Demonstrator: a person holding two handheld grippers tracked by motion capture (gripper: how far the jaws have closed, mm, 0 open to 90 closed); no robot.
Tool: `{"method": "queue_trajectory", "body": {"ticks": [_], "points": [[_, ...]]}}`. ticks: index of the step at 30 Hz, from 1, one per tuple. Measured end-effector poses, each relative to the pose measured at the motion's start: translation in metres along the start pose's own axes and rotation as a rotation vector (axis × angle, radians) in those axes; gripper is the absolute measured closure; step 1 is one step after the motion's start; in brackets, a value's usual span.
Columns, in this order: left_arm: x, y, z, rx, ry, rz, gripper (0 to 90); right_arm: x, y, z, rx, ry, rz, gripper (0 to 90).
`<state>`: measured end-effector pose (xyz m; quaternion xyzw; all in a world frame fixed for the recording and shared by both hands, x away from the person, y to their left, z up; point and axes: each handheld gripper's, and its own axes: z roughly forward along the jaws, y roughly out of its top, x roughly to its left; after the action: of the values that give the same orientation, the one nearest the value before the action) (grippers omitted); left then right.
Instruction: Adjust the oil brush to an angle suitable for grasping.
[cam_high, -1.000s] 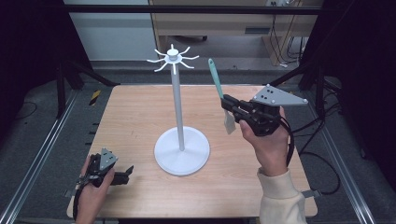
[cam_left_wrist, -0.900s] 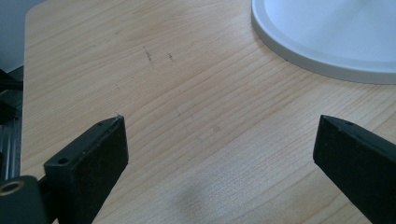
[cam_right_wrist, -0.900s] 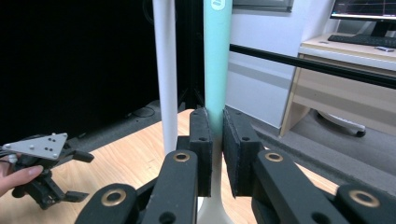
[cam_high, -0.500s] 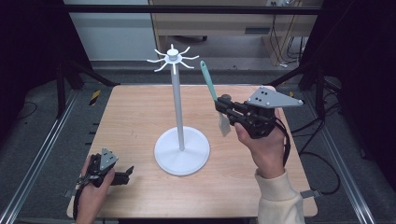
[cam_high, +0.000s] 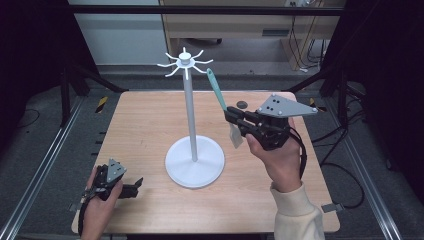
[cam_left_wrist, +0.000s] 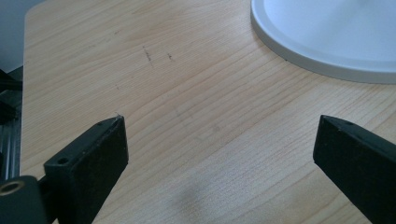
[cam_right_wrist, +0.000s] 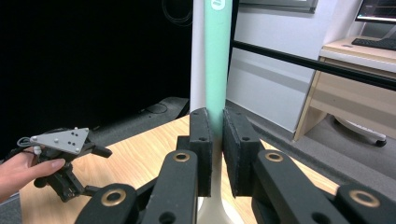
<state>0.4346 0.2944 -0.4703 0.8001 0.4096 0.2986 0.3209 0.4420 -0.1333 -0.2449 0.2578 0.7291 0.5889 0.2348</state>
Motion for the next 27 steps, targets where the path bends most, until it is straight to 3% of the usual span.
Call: {"method": "queue_trajectory", "body": {"ticks": [27], "points": [[-0.001, 0.000, 0.000, 0.005, 0.000, 0.003, 2.8, 0.002, 0.000, 0.023, 0.024, 0.014, 0.010, 82.4]]}}
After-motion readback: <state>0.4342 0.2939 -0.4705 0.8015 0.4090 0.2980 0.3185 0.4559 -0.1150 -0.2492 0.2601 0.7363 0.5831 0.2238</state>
